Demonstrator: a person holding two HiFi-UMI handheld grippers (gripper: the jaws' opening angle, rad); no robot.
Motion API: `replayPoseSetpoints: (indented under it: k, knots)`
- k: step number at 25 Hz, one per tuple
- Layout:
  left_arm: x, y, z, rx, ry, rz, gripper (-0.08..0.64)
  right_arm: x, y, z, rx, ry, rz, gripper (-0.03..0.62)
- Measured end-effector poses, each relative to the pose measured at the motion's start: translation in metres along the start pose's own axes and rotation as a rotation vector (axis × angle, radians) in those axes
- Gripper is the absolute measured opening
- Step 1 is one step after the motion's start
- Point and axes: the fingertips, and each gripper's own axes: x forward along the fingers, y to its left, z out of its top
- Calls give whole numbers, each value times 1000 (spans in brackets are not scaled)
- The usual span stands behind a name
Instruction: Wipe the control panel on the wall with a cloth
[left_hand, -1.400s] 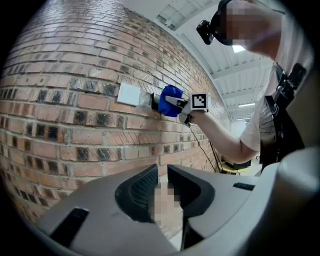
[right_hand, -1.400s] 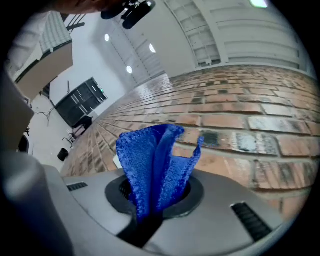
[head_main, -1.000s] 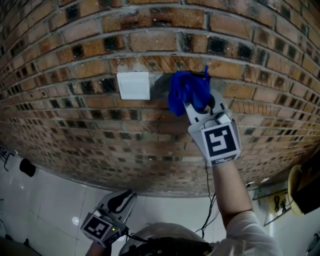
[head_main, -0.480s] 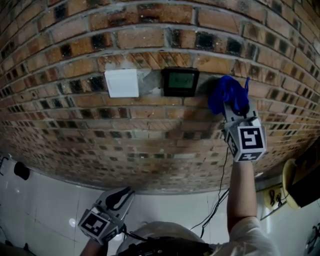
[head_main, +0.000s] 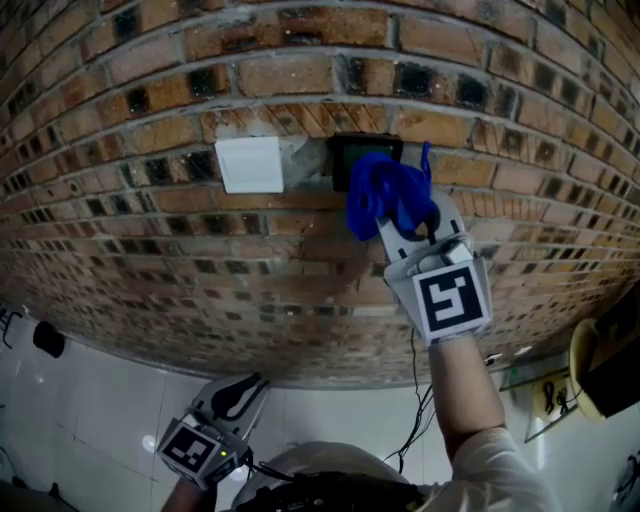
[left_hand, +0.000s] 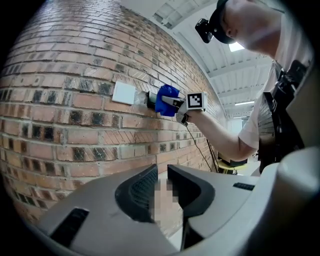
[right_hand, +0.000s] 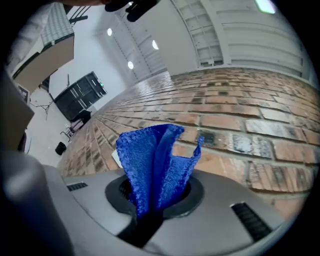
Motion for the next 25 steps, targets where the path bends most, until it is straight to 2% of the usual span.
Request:
replayPoseSetpoints:
  k: [4, 9, 14, 20, 25]
  knots:
    - [-6, -1, 0, -1, -9, 12, 51, 37, 29, 8, 14, -14, 48, 89]
    - [-13, 2, -4, -18, -8, 35, 51, 46, 18, 11, -11, -43, 22, 89]
    - [-7, 3, -5, -20, -10, 22, 51, 17, -20, -3, 18, -10, -61, 89]
    - [3, -3, -4, -14, -8, -18, 51, -26, -82, -36, -45, 80, -192, 89]
    - [5, -3, -4, -10, -5, -31, 51, -42, -113, -55, -27, 112, -250, 89]
